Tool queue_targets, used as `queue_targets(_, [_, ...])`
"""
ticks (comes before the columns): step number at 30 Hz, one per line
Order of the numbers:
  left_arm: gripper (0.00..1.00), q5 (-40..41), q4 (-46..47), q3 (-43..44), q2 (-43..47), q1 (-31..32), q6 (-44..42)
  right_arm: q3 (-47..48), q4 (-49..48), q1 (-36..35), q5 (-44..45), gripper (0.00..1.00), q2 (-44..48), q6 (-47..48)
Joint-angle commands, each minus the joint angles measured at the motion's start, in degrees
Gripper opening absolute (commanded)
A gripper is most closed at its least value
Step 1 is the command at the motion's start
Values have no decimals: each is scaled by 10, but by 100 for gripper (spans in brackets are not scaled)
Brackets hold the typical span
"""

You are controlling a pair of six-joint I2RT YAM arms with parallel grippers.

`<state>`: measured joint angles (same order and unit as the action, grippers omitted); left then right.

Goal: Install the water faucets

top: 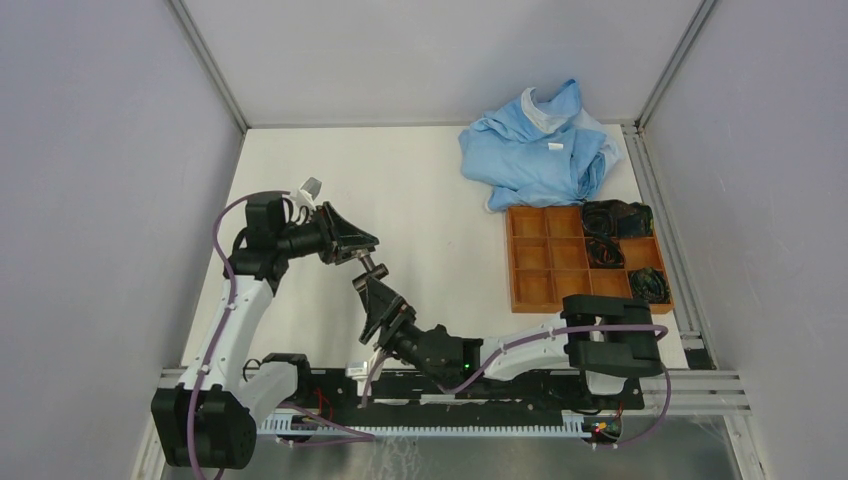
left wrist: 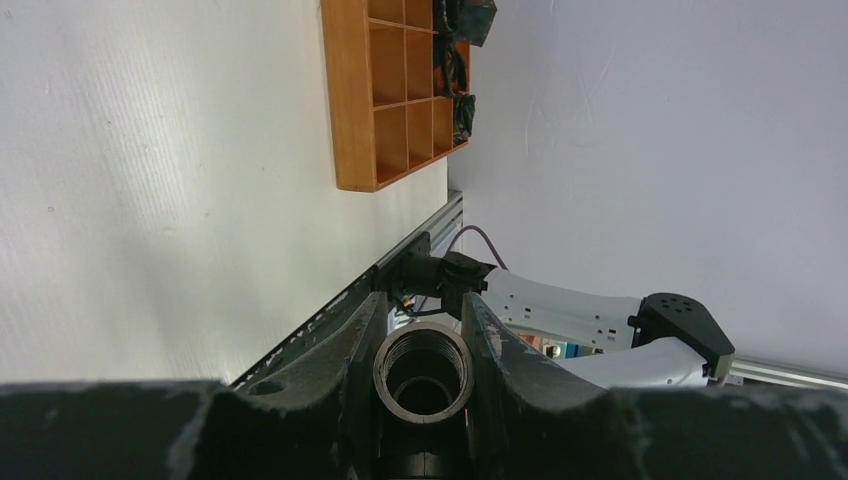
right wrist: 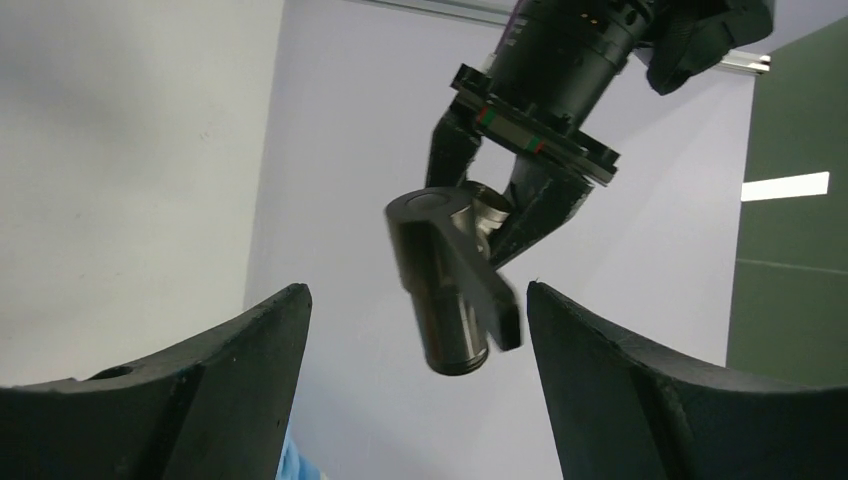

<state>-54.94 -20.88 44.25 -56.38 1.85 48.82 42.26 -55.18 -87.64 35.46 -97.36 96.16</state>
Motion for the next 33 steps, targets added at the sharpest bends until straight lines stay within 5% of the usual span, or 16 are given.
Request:
queue_targets(1, [2, -19, 23, 23, -1, 1, -7, 52, -80, 0, 23, 85, -21, 34])
queue_targets(7, [2, -23, 30, 23, 3, 1, -1, 89, -57, 18, 40, 73, -50, 5])
queue_targets(18, [2, -23, 31, 19, 7, 1, 0, 92, -209, 24, 116, 9, -86, -39])
queue_targets(27, [2, -25, 45, 14, 13, 1, 11, 114, -209, 33, 182, 0, -37, -350])
queue_targets(33, [2, -40, 115, -18, 25, 1, 63, 46, -201, 54, 143, 0, 37, -593])
